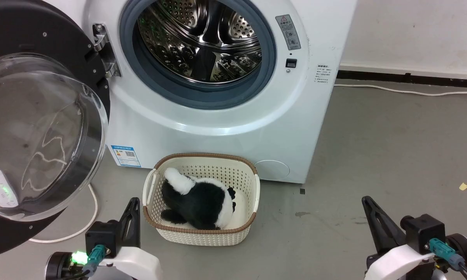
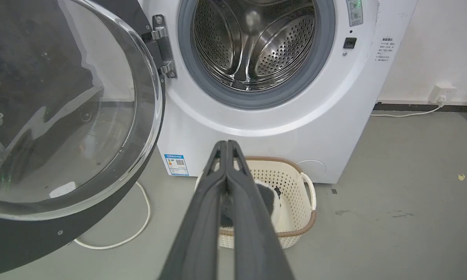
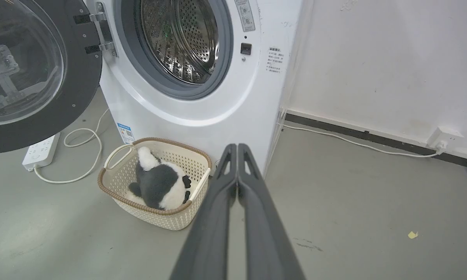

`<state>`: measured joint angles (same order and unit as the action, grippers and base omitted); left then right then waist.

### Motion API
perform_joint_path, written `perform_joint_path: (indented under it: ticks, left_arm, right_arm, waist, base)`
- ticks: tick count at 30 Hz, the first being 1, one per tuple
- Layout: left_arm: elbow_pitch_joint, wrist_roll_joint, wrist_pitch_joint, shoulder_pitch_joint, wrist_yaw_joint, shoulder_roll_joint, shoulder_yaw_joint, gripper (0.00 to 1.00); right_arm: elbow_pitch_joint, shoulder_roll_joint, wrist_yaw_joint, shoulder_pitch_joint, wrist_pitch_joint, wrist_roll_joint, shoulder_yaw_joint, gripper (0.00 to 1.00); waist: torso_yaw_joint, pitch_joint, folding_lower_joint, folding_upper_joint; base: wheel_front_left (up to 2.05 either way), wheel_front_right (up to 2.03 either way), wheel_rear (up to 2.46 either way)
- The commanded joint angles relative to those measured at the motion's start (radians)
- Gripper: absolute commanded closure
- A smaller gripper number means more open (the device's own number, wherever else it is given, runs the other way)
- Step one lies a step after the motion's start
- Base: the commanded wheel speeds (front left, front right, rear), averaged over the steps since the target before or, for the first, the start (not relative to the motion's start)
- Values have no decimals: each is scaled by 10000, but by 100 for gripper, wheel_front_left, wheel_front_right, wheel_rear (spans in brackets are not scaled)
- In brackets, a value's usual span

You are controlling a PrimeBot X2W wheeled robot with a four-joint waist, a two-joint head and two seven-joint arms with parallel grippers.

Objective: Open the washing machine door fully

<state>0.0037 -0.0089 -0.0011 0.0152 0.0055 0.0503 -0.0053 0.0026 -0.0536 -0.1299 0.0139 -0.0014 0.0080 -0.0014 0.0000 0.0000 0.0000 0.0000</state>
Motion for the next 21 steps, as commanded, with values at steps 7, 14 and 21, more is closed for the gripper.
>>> perform_joint_path:
  ticks: [7, 14, 21]
  left_arm:
    - [-37, 89, 11, -152, -55, -1, 53, 100]
    - [-37, 89, 11, -152, -55, -1, 53, 100]
    - [-37, 89, 11, -152, -55, -1, 53, 100]
  right_arm:
    - [-26, 34, -8, -139, 14, -80, 14, 100]
    - [-26, 34, -8, -139, 14, -80, 14, 100]
    - [-26, 34, -8, -139, 14, -80, 14, 100]
  waist:
    - [0, 0, 0, 0]
    - [0, 0, 0, 0]
    - [0, 0, 0, 0]
  base:
    - [0, 0, 0]
    - [0, 0, 0]
    - [0, 0, 0]
